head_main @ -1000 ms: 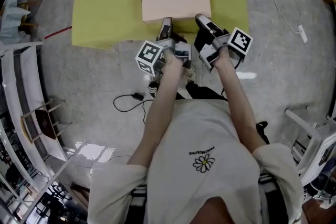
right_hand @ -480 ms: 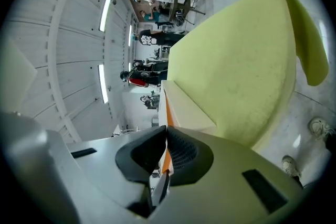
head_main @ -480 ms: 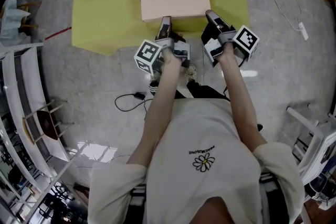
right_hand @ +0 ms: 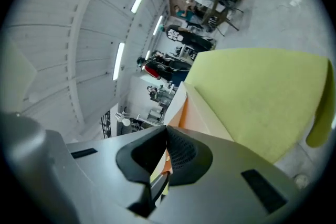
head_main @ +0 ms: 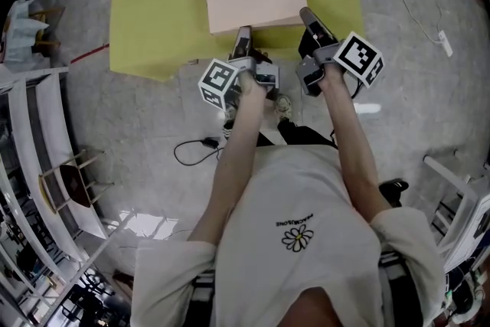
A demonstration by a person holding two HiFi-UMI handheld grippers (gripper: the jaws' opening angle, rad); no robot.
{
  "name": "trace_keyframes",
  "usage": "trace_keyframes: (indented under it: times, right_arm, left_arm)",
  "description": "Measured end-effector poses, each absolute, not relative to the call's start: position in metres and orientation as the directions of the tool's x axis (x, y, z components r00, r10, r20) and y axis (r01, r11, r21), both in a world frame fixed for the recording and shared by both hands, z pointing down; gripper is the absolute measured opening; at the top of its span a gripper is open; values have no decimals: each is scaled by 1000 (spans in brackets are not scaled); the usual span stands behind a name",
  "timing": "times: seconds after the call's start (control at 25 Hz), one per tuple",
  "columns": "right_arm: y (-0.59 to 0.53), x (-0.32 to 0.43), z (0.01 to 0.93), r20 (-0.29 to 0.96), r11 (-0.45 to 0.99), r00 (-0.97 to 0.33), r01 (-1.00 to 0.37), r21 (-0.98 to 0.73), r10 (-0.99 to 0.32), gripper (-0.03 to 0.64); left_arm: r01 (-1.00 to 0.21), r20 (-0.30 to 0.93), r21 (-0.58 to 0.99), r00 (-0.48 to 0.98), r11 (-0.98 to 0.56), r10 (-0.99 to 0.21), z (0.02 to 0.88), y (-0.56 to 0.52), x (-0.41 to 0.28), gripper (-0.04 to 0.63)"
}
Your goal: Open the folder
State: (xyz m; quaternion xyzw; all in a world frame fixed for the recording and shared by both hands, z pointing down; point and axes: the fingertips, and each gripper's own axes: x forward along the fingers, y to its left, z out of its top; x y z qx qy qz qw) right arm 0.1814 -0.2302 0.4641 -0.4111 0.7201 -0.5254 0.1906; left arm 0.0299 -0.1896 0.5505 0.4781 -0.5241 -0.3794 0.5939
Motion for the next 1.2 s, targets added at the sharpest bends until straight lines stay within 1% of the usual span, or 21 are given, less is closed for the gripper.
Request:
trace_keyframes:
  times: [0.08,0.24,0.36,0.44,0.56,0.6,0.64,0.68,0.72,0.84,0.96,1.04,1.2]
  right_arm:
    - [-234,176,450,153,169,-607,-439,-883,-780,14]
    - [-232,177,452,165,193,-605,-481,-855,-779,14]
    - [-225,166,426,83,312,-629,-491,-814,-773,12]
    - [-222,152,404,61,380,-636,-532,-756,-769,12]
    - [-224,144,391,70,392,-618,-577,-716,-783,12]
    - [-224,142,389,74,397,-617,-589,-704,-784,12]
    - [-225,141,387,74,401,-617,-593,-698,-783,12]
    - [-226,141,384,71,402,-617,-591,-699,-783,12]
    - [-227,141,381,66,399,-615,-585,-707,-786,12]
    - [-229,140,371,53,389,-598,-583,-713,-799,12]
    - [-225,136,363,37,383,-575,-590,-711,-817,12]
    - [-219,120,361,34,378,-556,-608,-698,-831,12]
    - [-211,86,355,20,387,-524,-655,-649,-852,12]
  left_arm:
    - [-60,259,966,162,253,-952,549,-190,30,213]
    - [-20,272,962,165,273,-948,554,-189,32,215]
    - [-9,283,958,177,286,-943,553,-192,32,218]
    - [-11,290,956,178,292,-940,550,-192,32,219]
    - [-44,314,949,175,311,-933,549,-188,33,230]
    - [-48,328,945,164,325,-930,547,-186,31,224]
    - [-48,343,939,144,340,-928,544,-182,28,192]
    - [-58,356,934,119,352,-927,538,-178,22,121]
    - [-84,361,931,96,354,-927,529,-173,15,97]
    - [-210,335,924,38,321,-941,496,-163,-16,84]
    - [-279,297,913,-45,297,-954,465,-155,-60,52]
    - [-314,273,905,-92,288,-958,449,-150,-100,29]
    - [-435,215,864,-139,255,-967,424,-145,-158,17]
